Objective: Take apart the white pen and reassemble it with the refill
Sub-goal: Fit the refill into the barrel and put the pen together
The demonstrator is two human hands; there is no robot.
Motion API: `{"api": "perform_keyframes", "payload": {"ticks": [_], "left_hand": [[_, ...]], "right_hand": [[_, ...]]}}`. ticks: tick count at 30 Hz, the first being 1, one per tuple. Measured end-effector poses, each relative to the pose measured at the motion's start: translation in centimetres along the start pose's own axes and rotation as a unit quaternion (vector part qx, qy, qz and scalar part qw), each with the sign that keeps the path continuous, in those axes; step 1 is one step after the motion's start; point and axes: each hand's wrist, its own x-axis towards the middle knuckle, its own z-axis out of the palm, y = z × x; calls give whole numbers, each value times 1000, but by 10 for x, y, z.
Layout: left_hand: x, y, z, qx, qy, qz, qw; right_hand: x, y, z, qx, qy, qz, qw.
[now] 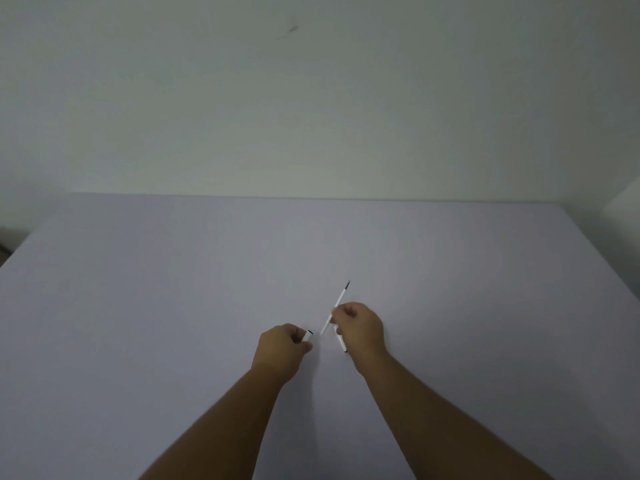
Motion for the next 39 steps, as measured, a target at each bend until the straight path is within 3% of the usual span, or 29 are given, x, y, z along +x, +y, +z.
{"api": "perform_keyframes", "payload": {"ticks": [4, 13, 19, 22, 28, 33, 39], "left_hand": [[-1, 7, 5, 1, -14, 17, 1000], [-1, 11, 8, -32, -17, 30, 999], [0, 14, 9, -26, -23, 37, 999], [-1, 15, 9, -33, -19, 43, 998], [-3, 23, 6, -37, -24, 62, 997], [-4, 25, 6, -23, -27, 76, 996], [-7, 24, 7, -14, -27, 86, 996]], "right_hand": [[-1, -5, -7, 86, 2, 14, 996], [-2, -1, -13, 90, -35, 15, 995], [-3, -1, -14, 126, 1, 24, 992], [-2, -1, -16, 114, 0, 15, 993], [-5, 1, -14, 52, -78, 7, 996], [-1, -5, -21, 128, -28, -6, 991], [-2, -4, -24, 19, -116, -18, 993]]}}
